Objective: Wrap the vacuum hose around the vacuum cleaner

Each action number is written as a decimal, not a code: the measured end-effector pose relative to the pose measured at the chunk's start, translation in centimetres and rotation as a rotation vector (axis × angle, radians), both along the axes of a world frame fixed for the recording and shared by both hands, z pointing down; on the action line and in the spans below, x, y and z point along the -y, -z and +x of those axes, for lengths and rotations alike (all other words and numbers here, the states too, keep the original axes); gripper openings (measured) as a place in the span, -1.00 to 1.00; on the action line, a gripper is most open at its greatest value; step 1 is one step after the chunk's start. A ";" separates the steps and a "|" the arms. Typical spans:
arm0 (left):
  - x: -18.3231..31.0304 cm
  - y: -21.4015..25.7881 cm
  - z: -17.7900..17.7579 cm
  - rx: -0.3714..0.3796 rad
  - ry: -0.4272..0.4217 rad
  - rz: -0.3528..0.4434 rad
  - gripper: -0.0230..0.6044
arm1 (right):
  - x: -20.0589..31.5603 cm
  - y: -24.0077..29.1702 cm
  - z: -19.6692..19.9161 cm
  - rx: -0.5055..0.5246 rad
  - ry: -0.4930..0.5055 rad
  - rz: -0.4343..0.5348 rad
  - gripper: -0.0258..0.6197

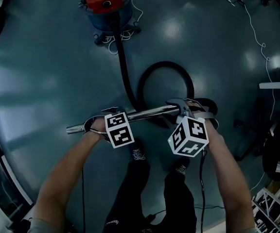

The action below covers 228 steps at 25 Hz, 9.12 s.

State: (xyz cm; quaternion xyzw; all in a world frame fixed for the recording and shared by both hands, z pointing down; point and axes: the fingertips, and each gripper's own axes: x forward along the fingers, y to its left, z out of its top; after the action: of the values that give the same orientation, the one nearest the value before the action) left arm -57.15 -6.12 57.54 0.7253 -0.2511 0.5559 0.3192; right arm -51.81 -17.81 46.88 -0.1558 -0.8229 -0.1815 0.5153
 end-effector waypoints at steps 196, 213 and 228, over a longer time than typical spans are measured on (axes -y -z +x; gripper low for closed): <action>2.5 61.8 19.2 -0.531 0.449 0.877 -0.91 | -7.0 53.8 15.7 1.009 -0.818 -0.199 -0.91; 0.9 65.6 19.1 -0.533 0.414 0.967 -0.91 | -9.7 58.3 15.9 1.099 -0.815 -0.154 -0.91; 0.6 65.9 18.3 -0.552 0.435 0.991 -0.91 | -9.8 58.5 15.6 1.115 -0.817 -0.157 -0.91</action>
State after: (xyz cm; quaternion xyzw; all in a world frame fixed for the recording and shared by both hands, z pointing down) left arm -38.82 -6.70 -8.36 0.8370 -0.5304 0.0862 0.1034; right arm -36.20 -7.98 -11.60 0.2460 -0.9682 0.0342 0.0297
